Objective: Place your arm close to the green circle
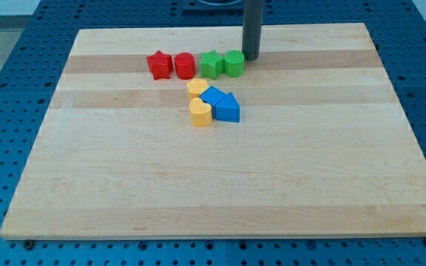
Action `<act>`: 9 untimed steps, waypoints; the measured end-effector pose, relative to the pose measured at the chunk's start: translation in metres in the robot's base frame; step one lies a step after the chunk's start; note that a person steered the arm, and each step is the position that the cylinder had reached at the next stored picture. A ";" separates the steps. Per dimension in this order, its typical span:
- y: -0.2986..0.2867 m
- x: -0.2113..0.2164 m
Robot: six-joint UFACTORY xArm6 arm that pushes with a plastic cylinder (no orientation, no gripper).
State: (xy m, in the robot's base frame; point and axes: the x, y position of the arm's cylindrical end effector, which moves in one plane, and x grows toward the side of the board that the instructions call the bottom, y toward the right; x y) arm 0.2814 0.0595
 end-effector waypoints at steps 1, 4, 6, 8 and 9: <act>0.011 0.003; 0.011 0.020; 0.011 0.020; 0.005 0.020; 0.001 0.021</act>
State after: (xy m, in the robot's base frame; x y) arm 0.3024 0.0608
